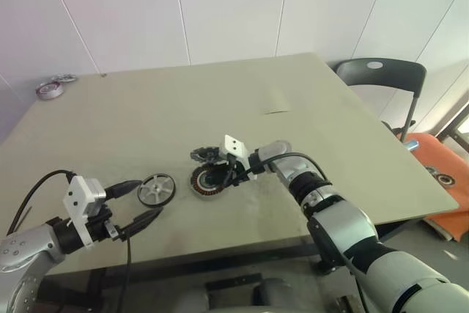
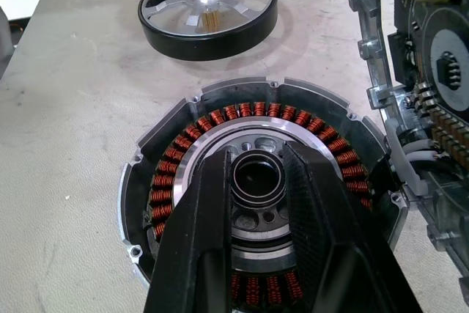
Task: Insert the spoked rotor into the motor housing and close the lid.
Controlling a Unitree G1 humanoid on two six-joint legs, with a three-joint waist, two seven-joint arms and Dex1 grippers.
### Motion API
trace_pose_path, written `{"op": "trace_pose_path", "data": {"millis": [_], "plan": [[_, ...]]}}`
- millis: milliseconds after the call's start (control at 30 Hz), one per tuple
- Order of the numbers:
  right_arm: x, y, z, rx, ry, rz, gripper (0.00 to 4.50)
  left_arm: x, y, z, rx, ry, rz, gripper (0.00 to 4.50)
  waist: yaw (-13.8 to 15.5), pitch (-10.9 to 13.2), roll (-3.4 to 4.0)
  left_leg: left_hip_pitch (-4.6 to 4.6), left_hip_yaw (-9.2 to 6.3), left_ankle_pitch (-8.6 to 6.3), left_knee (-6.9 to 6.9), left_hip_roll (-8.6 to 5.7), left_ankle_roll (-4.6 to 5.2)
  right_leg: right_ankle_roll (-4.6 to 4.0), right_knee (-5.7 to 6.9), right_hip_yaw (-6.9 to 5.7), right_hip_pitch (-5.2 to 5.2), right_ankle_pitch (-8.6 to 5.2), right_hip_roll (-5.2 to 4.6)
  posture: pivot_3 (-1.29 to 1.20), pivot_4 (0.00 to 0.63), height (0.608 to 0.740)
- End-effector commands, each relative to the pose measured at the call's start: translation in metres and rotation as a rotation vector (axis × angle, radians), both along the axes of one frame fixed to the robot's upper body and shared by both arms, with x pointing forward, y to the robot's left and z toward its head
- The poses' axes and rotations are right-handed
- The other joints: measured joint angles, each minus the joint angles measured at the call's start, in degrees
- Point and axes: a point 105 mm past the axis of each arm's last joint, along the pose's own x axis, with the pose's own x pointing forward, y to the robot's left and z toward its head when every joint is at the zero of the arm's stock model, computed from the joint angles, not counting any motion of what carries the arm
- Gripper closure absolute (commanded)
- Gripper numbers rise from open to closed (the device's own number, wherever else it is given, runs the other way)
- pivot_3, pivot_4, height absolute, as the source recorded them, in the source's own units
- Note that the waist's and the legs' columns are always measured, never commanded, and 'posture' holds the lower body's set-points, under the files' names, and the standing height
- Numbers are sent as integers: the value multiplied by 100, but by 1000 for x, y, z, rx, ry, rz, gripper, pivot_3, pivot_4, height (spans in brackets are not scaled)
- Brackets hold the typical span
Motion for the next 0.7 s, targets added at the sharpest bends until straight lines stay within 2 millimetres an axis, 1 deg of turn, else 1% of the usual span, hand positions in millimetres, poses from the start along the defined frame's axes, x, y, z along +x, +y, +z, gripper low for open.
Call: {"op": "trace_pose_path", "data": {"millis": [33,233,300,333,400,700], "plan": [[9,-7,4,-25,-34,-32,3840,2,-3,7,8,-40,-13,0,1,0,0,0,0,0,2,0,0,0,0,0,1,0,0,0,0,740],[9,-8,2,-30,-42,-32,3840,3,-3,7,4,-44,-10,0,3,0,0,0,-1,0,5,0,0,0,0,0,3,0,0,0,0,740],[8,-8,0,-35,-48,-25,3120,3,-3,7,3,-45,-10,0,3,0,0,1,0,0,5,0,0,0,0,0,3,0,0,0,0,740],[9,-9,-1,-45,-53,-33,2891,3,-3,7,3,-45,-9,0,0,0,0,0,-1,0,5,0,0,0,0,0,3,0,0,0,0,740],[9,-9,-4,-57,-49,-49,2276,3,-3,7,2,-45,-8,0,-5,-1,-1,1,0,0,4,0,0,0,0,0,2,0,0,0,0,740],[8,-7,-4,-46,-45,-46,2276,3,-2,7,0,-43,-7,0,-2,-1,-1,3,-1,0,6,0,0,0,2,0,5,0,0,0,0,740]]}}
